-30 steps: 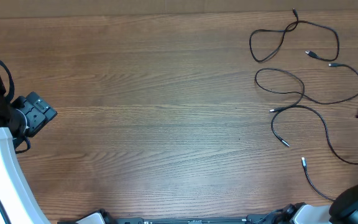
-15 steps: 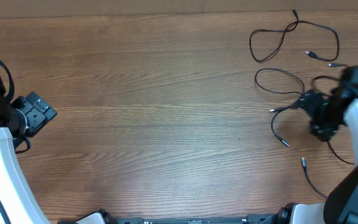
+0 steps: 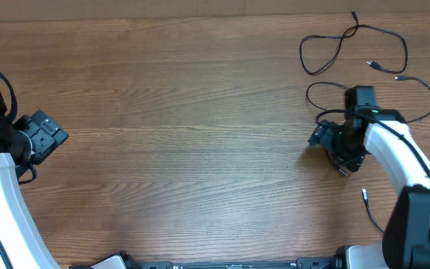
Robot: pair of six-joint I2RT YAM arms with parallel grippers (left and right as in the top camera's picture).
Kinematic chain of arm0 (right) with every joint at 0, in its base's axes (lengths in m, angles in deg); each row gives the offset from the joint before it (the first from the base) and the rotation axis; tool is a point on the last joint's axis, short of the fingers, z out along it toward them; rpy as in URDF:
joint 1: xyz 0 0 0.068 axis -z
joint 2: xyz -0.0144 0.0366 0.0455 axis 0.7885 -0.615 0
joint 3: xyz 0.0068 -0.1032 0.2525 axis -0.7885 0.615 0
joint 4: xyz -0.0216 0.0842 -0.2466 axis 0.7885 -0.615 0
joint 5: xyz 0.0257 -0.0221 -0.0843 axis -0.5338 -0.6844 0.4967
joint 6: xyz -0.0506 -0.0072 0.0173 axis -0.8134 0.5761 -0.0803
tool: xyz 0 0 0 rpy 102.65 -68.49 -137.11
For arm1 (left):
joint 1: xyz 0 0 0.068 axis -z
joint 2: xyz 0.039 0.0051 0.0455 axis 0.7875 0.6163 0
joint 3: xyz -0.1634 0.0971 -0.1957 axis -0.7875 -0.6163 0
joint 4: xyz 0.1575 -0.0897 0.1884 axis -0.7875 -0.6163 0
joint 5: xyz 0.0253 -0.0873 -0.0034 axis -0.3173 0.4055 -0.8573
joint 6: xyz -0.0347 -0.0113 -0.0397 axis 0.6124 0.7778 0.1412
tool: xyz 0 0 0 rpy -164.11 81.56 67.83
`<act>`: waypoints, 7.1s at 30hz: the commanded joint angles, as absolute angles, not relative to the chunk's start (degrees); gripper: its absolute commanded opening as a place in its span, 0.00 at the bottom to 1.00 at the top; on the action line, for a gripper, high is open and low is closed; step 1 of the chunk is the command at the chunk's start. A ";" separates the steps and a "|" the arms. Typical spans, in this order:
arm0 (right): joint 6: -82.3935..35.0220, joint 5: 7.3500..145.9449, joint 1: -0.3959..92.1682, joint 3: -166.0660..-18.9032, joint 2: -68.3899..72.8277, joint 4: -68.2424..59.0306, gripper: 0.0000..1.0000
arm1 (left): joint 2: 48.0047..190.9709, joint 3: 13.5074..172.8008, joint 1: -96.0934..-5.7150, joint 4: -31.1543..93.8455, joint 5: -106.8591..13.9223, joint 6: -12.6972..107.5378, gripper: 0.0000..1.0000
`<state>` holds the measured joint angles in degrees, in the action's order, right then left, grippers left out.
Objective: Untangle cables
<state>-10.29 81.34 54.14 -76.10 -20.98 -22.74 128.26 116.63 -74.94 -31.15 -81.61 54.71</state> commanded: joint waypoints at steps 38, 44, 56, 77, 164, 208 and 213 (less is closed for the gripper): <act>-21.63 88.02 51.80 -87.18 -27.80 -28.64 0.89 | 128.35 116.41 -75.18 -31.24 -81.55 55.56 1.00; -21.63 89.53 51.80 -86.51 -30.10 -27.59 0.88 | 128.35 116.41 -75.18 -31.24 -81.55 55.56 0.99; -21.65 91.67 53.77 -80.85 -30.34 -23.96 0.88 | 128.35 116.41 -75.18 -31.24 -81.55 55.56 1.00; -25.63 84.55 56.85 -77.72 -30.36 -20.35 0.29 | 128.35 116.41 -75.18 -31.24 -81.55 55.56 1.00; 3.33 95.76 106.55 -95.07 -24.37 -35.70 1.00 | 128.35 116.41 -75.18 -31.24 -81.55 55.56 1.00; -25.94 69.82 106.55 -94.70 -29.99 -21.34 0.04 | 128.35 116.41 -75.18 -31.24 -81.55 55.56 0.99; -29.15 66.17 106.55 -94.70 -29.99 -20.55 0.04 | 128.35 116.41 -75.18 -31.24 -81.55 55.56 1.00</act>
